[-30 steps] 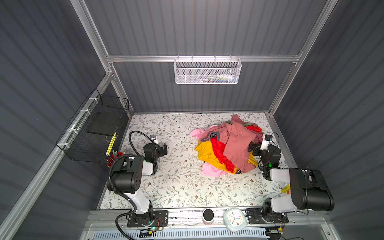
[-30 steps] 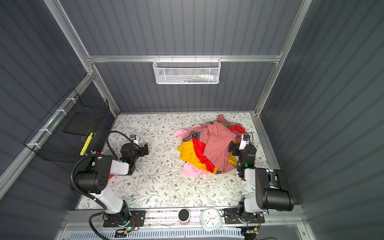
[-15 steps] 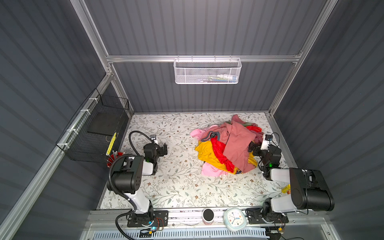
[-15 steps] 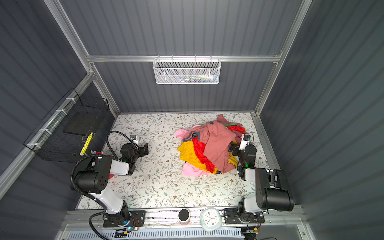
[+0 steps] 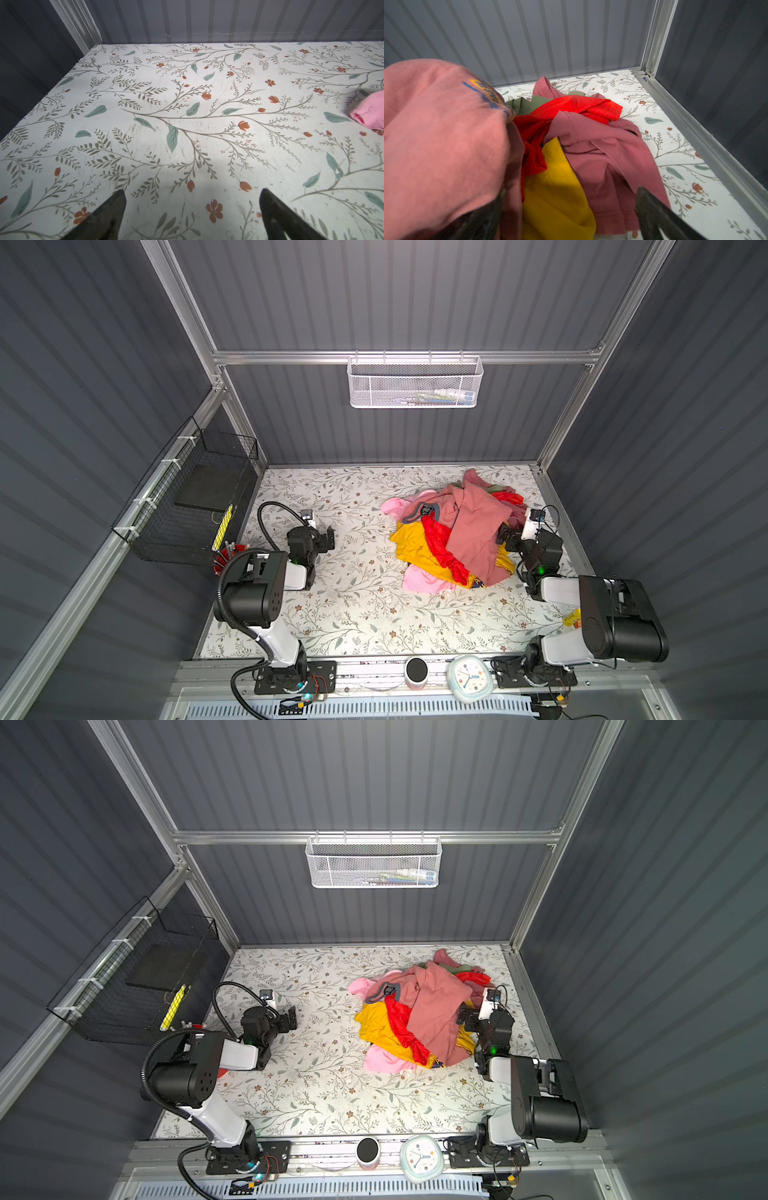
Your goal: Pick out a specific cloth from the pile
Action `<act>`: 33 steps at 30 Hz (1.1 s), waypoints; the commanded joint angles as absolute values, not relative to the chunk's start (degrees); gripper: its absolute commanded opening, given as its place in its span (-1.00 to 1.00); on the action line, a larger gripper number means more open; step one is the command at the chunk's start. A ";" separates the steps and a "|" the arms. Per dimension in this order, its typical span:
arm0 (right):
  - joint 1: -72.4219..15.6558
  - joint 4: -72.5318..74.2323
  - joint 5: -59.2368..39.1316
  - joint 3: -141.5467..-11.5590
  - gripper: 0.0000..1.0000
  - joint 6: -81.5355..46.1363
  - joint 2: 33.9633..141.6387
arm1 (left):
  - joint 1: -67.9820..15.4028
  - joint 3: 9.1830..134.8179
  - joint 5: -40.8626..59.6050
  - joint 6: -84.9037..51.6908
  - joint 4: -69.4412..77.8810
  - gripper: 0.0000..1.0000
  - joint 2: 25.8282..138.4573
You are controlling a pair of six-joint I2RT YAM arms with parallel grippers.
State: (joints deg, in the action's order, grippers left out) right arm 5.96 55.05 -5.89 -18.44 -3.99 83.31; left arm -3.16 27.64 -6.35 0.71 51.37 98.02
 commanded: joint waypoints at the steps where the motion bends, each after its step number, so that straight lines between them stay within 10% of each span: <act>1: 6.11 55.63 -6.48 -18.79 0.98 -4.09 83.69 | -2.72 27.49 -6.68 1.23 51.50 1.00 98.43; 20: 7.89 9.94 -13.02 -28.97 0.87 -17.99 49.09 | -9.92 36.84 -11.13 -15.27 14.53 1.00 80.52; 33: -23.88 -8.28 2.82 -37.96 0.69 5.37 47.05 | -14.06 31.83 -10.78 -25.55 16.52 1.00 78.13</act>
State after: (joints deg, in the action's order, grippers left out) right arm -19.57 -2.61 -1.87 -35.75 -2.00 45.34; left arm -13.89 33.28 -10.68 -22.04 15.84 79.53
